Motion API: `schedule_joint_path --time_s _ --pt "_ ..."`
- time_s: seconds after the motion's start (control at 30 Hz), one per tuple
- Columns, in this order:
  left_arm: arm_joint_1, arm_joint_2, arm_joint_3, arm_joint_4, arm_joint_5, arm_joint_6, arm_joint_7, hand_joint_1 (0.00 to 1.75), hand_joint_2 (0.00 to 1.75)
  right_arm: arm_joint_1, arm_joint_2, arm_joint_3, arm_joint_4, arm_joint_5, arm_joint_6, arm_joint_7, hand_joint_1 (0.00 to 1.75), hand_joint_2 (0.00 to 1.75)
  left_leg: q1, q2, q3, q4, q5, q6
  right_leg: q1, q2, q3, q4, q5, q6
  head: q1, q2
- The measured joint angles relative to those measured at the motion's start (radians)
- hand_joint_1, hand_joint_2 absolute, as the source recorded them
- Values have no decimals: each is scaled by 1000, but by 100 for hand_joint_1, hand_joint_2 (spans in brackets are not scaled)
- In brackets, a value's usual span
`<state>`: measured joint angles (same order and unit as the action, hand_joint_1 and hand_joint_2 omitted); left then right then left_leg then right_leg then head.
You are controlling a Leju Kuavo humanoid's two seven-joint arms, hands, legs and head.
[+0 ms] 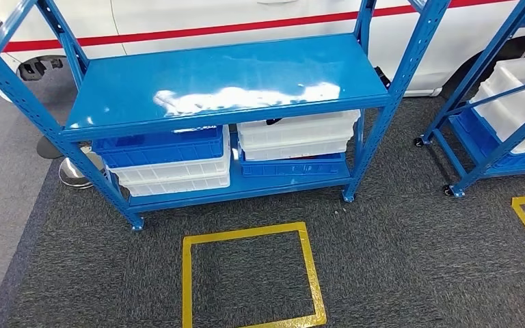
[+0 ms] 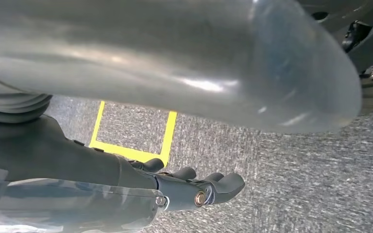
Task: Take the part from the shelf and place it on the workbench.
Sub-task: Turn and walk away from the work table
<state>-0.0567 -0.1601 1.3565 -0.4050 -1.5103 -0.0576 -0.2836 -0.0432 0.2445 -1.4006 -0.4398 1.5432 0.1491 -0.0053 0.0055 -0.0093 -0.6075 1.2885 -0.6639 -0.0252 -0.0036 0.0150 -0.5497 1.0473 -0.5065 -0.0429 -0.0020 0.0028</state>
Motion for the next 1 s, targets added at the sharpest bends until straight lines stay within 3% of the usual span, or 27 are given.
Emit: schedule_joint_path --time_s 0.03,0.07,0.13,0.17,0.2,0.27,0.33,0.4,0.47,0.5,0.53,0.57,0.63,0.7,0.77,0.83,0.87,0.93,1.0 --pt "2 0 0 0 0 0 0 0 0 1 1 0 -1 0 1 0 0 0 2 1 -12 -19 6 -1 -1 1 14 0 -12 2 0 0" --pt "4 0 0 -1 0 0 0 0 0 2 2 0 -1 0 1 0 0 0 3 2 -16 -61 38 0 -1 1 30 0 -24 5 0 0" --pt "9 0 1 -1 0 -1 1 0 0 6 5 -1 -3 1 2 -1 0 0 1 4 -19 -162 151 9 -1 1 54 0 -48 11 0 0" --pt "12 0 3 -1 0 -1 1 0 0 5 6 -2 -3 1 2 -2 0 0 -2 6 -20 -195 192 16 -1 2 59 -1 -57 17 1 0" --pt "14 1 4 -1 -1 -2 1 0 0 4 8 -3 -4 1 2 -2 0 0 -6 6 -21 -213 214 23 -1 2 65 -2 -63 23 1 0" --pt "14 0 5 -2 -1 -2 2 0 0 0 10 -3 -6 2 2 -3 0 0 -8 5 -4 -229 208 38 -1 2 75 -2 -62 37 1 0" --pt "13 0 6 -2 -1 -2 2 0 0 -2 11 -3 -8 2 2 -3 0 0 -4 3 25 -251 205 51 -2 -1 61 44 -49 47 3 0" --pt "10 0 6 -2 -1 -2 2 0 0 -6 11 -3 -9 3 2 -3 0 0 -2 4 54 -267 195 61 -4 -3 -6 150 -60 54 5 0" --pt "8 0 6 -3 -1 -2 2 0 0 -7 11 -3 -9 3 2 -4 0 0 -2 5 77 -272 178 64 -7 -4 -92 244 -109 59 6 0" --pt "8 0 6 -3 -1 -2 2 0 0 -6 11 -3 -10 3 2 -4 0 0 -2 4 91 -272 167 63 -8 -5 -121 259 -129 60 6 0" --pt "9 0 6 -3 -1 -2 2 0 0 -5 11 -3 -10 3 2 -4 0 0 -2 2 107 -272 155 62 -9 -6 -137 247 -131 60 6 0" --pt "10 0 6 -3 -1 -2 2 0 0 -4 11 -4 -11 3 2 -4 0 0 -2 1 125 -272 143 59 -9 -7 -140 210 -107 59 7 0" --pt "11 -2 7 -3 -2 -2 2 0 0 0 11 -5 -12 3 3 -4 0 0 -3 0 155 -270 118 53 -7 -10 -131 96 4 55 7 0" --pt "8 -3 8 -3 -4 -2 5 0 0 1 12 -6 -14 5 3 -4 0 0 -6 0 170 -272 96 41 -2 -11 -125 28 84 45 8 0" --pt "4 -3 8 -4 -6 -1 7 0 0 -1 12 -6 -14 6 4 -4 0 0 -8 0 180 -270 93 28 -1 -9 -117 17 87 32 8 0" --pt "1 -3 8 -5 -7 0 9 0 0 -1 13 -6 -15 7 5 -3 0 0 -6 2 170 -228 100 18 -4 -8 -98 5 82 19 6 0" --pt "0 -3 8 -5 -7 1 10 0 0 0 13 -6 -15 7 5 -3 0 0 -4 3 148 -185 95 13 -5 -9 -87 0 77 12 5 0" --pt "-1 -4 8 -5 -8 1 10 0 0 -1 14 -6 -16 8 5 -4 0 0 0 4 76 -70 50 3 -5 -10 -70 -5 65 5 3 0" --pt "2 -5 8 -6 -8 1 11 0 0 -2 14 -6 -16 9 5 -4 0 0 3 4 13 0 0 -4 -4 -9 -54 -6 51 3 2 0"
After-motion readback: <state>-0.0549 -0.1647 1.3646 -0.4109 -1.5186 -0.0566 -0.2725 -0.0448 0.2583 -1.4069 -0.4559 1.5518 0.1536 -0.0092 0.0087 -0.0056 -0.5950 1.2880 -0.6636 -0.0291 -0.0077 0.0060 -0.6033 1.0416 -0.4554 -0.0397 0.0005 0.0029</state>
